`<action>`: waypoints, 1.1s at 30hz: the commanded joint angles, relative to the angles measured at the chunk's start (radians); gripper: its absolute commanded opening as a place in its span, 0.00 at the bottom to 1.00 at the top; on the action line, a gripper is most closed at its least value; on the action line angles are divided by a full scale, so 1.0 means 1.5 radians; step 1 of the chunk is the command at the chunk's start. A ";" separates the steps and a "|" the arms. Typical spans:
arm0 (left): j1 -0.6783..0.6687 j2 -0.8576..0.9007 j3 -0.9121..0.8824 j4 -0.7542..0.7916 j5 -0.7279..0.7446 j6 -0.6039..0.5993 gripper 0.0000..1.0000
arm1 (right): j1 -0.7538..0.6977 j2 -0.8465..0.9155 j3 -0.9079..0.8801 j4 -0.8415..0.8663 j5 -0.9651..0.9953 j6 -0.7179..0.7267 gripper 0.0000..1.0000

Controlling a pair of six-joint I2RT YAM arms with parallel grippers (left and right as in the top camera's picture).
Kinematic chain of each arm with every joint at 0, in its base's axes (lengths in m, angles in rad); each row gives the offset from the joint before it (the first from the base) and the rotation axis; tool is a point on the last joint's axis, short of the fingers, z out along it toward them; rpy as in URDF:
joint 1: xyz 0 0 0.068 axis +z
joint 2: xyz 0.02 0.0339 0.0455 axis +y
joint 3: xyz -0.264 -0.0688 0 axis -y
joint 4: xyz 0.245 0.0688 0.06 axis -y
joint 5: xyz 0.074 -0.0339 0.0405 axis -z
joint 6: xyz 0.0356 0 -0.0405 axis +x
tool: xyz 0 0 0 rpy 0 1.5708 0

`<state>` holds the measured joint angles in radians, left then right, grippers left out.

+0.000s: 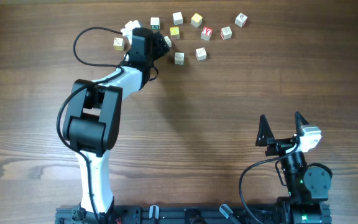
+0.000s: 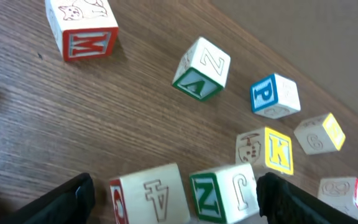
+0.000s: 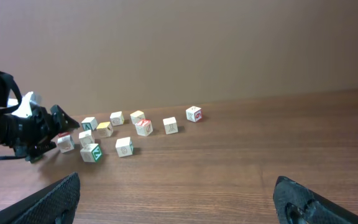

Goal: Form a horizontal line
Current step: 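Reach left gripper to a white block at left of cluster and grasp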

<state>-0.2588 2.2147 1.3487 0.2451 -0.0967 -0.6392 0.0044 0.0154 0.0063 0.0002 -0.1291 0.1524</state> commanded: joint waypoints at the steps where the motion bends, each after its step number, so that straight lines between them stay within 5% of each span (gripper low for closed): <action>1: 0.007 0.029 0.006 0.011 -0.020 -0.004 0.83 | -0.004 -0.007 -0.001 0.004 0.011 0.005 1.00; 7: 0.007 0.055 0.006 0.015 -0.028 -0.004 0.81 | -0.004 -0.007 -0.001 0.004 0.011 0.005 1.00; 20: 0.007 0.055 0.006 0.012 -0.049 -0.004 0.49 | -0.004 -0.007 -0.001 0.004 0.011 0.005 1.00; 33: 0.007 0.043 0.006 -0.027 -0.049 -0.003 0.35 | -0.004 -0.007 -0.001 0.004 0.011 0.005 1.00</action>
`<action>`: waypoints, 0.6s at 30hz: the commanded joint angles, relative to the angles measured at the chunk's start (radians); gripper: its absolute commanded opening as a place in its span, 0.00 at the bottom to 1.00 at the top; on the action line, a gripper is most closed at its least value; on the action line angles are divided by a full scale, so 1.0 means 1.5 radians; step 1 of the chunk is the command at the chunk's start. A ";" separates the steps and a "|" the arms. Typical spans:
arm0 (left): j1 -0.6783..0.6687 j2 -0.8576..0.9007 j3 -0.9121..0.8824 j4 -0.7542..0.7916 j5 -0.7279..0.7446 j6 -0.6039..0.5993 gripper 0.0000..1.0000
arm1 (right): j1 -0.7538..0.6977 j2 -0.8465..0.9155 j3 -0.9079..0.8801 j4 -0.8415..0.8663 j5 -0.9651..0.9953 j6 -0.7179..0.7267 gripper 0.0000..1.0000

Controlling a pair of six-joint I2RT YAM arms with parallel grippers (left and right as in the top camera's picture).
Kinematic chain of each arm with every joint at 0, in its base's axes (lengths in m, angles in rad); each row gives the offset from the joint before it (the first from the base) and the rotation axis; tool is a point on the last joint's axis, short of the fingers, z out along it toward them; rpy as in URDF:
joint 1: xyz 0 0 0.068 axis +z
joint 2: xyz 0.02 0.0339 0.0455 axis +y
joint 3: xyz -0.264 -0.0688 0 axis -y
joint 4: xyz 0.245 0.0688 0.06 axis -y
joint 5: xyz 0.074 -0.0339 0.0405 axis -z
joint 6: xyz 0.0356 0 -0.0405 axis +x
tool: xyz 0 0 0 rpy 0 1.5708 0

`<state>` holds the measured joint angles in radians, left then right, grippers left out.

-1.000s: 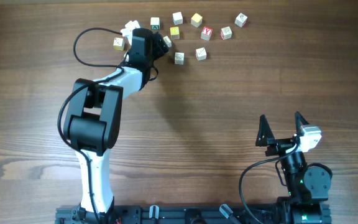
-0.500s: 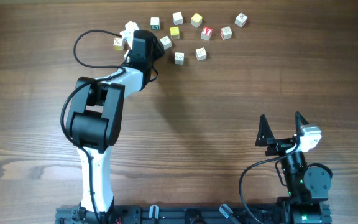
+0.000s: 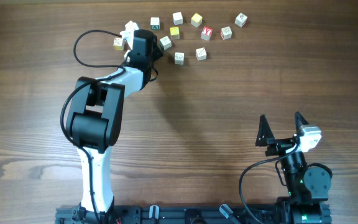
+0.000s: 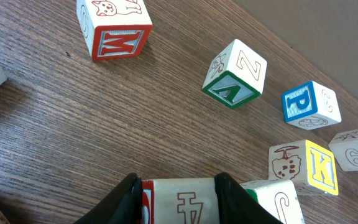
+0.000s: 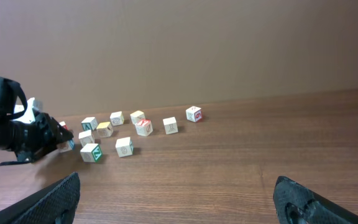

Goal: Form a horizontal line
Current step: 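Reach left gripper to a white block at left of cluster and grasp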

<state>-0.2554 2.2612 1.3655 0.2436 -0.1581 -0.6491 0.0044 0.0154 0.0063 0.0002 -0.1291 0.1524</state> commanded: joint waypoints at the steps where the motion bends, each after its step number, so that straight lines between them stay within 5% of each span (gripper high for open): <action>1: 0.005 0.004 -0.006 -0.034 -0.008 0.005 0.34 | -0.004 -0.007 -0.001 0.004 0.011 0.005 1.00; 18: 0.005 -0.185 -0.006 -0.217 -0.008 0.015 0.31 | -0.004 -0.007 -0.001 0.004 0.011 0.005 1.00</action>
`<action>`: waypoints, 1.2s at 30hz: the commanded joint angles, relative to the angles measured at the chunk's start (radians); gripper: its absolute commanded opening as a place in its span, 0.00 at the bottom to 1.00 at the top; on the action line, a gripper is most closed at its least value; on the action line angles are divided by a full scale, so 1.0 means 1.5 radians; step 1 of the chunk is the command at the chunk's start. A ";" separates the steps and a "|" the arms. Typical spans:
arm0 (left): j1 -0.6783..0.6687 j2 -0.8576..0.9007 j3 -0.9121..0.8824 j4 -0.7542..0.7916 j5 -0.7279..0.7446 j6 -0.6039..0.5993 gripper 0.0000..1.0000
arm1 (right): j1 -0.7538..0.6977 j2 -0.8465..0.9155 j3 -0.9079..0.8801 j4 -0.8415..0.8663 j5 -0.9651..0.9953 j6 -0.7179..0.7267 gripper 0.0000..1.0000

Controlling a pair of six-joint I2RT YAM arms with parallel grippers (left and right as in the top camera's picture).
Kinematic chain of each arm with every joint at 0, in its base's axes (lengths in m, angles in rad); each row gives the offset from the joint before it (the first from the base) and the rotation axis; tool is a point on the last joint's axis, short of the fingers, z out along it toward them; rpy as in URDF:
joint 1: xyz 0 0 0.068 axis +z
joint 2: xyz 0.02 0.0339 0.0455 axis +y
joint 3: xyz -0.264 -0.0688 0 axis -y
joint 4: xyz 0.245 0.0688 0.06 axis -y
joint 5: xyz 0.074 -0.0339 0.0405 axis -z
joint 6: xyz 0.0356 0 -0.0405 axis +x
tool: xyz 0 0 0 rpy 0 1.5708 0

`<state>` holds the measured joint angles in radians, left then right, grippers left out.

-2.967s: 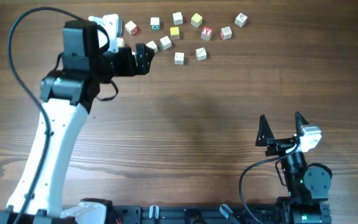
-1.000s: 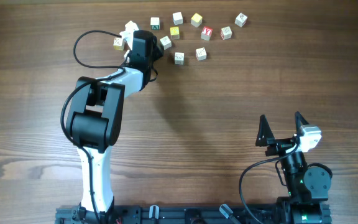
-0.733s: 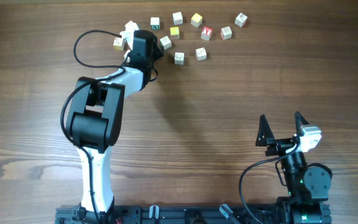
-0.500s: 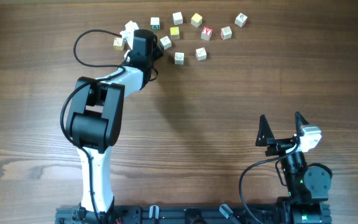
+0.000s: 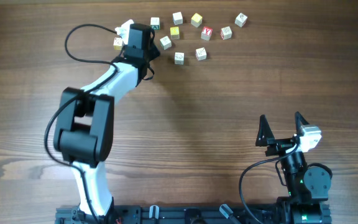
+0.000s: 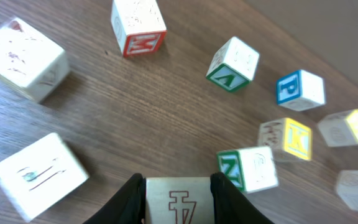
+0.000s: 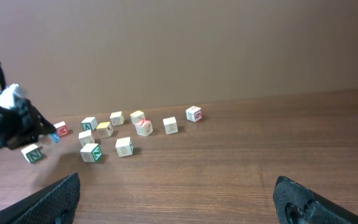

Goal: Form a horizontal line
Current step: 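Reach left gripper to a white block at left of cluster and grasp, then carry the white block with left gripper to table center and release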

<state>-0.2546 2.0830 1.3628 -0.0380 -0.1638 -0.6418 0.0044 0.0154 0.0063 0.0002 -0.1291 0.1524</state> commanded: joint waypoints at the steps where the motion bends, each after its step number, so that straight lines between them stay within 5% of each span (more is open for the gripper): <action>1: 0.004 -0.080 -0.004 -0.043 -0.004 0.023 0.31 | -0.004 -0.007 -0.001 0.004 0.011 0.005 1.00; 21: -0.048 -0.266 -0.004 -0.523 0.000 0.041 0.27 | -0.004 -0.007 -0.001 0.004 0.011 0.005 1.00; 28: -0.123 -0.262 -0.005 -0.541 0.001 0.041 0.27 | -0.004 -0.007 -0.001 0.004 0.011 0.005 1.00; 36: -0.213 -0.202 -0.005 -0.446 0.002 0.038 0.27 | -0.004 -0.007 -0.001 0.004 0.011 0.005 1.00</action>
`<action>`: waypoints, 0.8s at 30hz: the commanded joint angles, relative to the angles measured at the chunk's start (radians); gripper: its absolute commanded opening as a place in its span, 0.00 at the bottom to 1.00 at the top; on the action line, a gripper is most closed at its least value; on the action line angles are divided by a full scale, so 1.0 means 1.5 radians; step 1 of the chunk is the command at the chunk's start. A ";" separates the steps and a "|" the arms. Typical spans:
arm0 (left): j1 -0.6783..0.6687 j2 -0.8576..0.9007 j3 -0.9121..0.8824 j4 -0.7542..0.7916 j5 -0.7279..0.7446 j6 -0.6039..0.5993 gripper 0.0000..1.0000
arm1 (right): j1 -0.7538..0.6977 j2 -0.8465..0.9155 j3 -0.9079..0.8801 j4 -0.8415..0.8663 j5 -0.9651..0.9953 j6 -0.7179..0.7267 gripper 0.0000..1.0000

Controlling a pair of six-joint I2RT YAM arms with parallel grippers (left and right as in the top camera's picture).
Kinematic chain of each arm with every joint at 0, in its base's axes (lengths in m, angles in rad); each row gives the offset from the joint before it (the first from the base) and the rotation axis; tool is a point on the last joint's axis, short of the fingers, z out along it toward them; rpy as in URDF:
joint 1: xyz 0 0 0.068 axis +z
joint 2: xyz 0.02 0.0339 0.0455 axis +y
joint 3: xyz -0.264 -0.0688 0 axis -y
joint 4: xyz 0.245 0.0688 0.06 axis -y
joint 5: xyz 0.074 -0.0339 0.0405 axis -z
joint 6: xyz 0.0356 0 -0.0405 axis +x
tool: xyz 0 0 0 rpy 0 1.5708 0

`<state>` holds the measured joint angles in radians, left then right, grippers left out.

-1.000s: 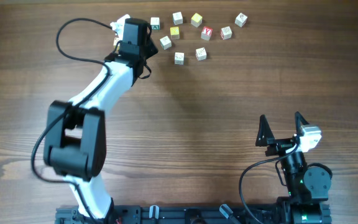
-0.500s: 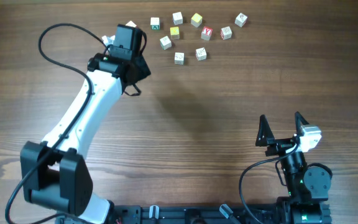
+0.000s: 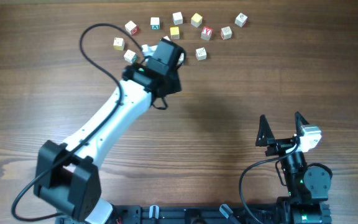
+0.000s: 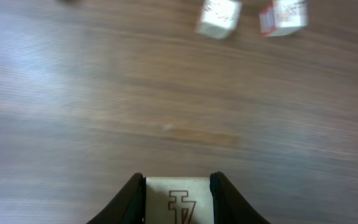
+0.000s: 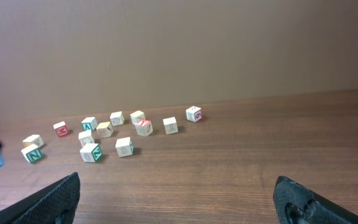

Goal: Form a horizontal line
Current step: 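Carry the white block with left gripper to table center and release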

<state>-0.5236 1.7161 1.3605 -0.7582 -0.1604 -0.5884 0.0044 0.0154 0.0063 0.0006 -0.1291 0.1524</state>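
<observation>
My left gripper (image 4: 178, 186) is shut on a pale wooden block (image 4: 178, 202) with a dark red "4" on its face. In the overhead view the left gripper (image 3: 168, 60) hangs just below the middle of the scattered letter blocks (image 3: 196, 20), and the held block is hidden under it. Two loose blocks (image 4: 218, 15) show far ahead in the blurred left wrist view. The right gripper (image 3: 283, 134) rests open and empty near the front right, facing the block cluster (image 5: 124, 147).
Several blocks lie loosely along the table's far edge, from one at the left (image 3: 118, 43) to one at the right (image 3: 241, 20). The left arm's cable (image 3: 89, 46) loops over the table on the left. Bare wood (image 3: 241, 87) spreads between the arms.
The left gripper, still shut on the "4" block, has moved from the cluster's left end to a spot right of it and nearer the table's middle. Blocks it covered now show.
The left gripper stood open around the "4" block at the cluster's left. It was then shut on that block, then held it with other blocks spread ahead, and now holds it below the cluster's middle. The right arm never moved.
</observation>
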 commanded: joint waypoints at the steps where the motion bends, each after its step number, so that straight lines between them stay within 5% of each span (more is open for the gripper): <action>1: -0.044 0.054 -0.003 0.046 -0.001 0.003 0.27 | -0.004 -0.007 -0.001 0.004 0.011 0.005 1.00; 11: -0.116 0.171 -0.003 0.130 -0.017 0.003 0.27 | -0.004 -0.007 -0.001 0.004 0.011 0.005 0.99; 24: -0.103 0.198 -0.003 0.153 -0.086 0.002 0.25 | -0.004 -0.007 -0.001 0.004 0.011 0.005 1.00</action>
<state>-0.6930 1.9995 1.3605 -0.5369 -0.2379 -0.5884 0.0044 0.0154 0.0063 0.0002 -0.1291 0.1524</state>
